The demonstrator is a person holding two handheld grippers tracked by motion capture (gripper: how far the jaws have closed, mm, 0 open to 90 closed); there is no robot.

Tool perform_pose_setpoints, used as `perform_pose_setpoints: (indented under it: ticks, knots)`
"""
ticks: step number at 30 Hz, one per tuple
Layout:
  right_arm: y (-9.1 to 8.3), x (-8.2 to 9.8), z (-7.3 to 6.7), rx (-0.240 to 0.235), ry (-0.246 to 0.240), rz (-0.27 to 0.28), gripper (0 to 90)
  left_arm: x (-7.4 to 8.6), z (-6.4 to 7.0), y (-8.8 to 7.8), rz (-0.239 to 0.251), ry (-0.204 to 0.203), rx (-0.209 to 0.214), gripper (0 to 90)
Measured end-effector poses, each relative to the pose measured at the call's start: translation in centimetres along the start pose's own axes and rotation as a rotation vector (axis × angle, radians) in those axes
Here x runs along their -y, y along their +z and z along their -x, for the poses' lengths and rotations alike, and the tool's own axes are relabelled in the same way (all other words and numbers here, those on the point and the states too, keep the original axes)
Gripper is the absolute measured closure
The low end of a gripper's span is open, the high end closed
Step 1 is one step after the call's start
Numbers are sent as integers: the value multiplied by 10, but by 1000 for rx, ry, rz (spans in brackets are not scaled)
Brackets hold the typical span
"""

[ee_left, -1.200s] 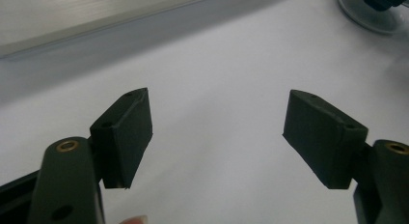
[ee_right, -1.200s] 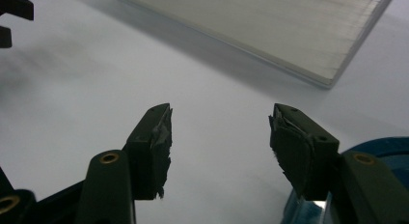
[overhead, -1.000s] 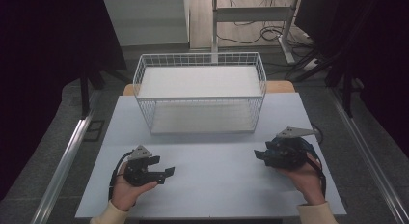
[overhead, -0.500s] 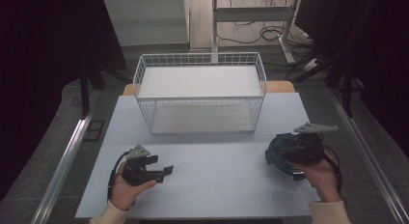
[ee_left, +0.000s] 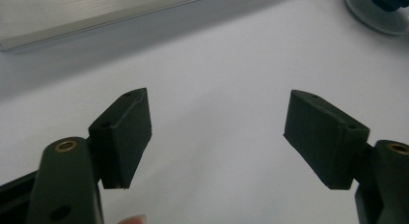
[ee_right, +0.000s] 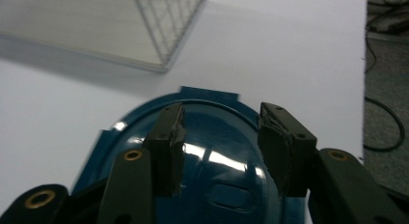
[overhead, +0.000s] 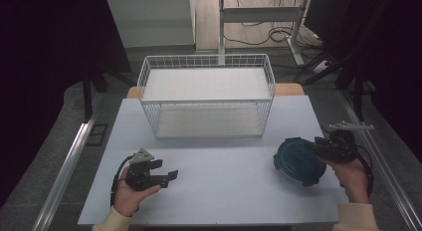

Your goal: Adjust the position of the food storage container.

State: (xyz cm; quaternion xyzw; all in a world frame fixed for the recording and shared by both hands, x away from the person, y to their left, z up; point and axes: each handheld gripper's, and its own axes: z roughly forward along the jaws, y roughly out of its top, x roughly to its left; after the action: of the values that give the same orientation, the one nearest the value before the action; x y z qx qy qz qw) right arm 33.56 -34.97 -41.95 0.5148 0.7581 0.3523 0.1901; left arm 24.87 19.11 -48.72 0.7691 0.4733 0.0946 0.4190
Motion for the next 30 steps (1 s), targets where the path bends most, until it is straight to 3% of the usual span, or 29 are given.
perform_pose_setpoints:
  ticks: [5, 11, 16, 20, 26, 30]
  knots:
    - [9, -1, 12, 52, 12, -33, 564, 0, 1, 2, -11, 4, 6, 244]
    - [18, -6, 26, 108, 4, -68, 709, 0, 1, 2, -8, 3, 5, 243]
    - [26, 1, 38, 163, 5, -129, 830, 0, 0, 2, -8, 0, 5, 243]
    - [30, 6, 42, 189, -6, -162, 867, 0, 1, 1, -10, 5, 6, 242]
    - [37, 12, 44, 187, -36, -211, 892, 1, -1, 2, -17, 4, 7, 241]
    - [38, 12, 44, 185, -33, -212, 894, 1, 0, 2, -18, 3, 6, 240]
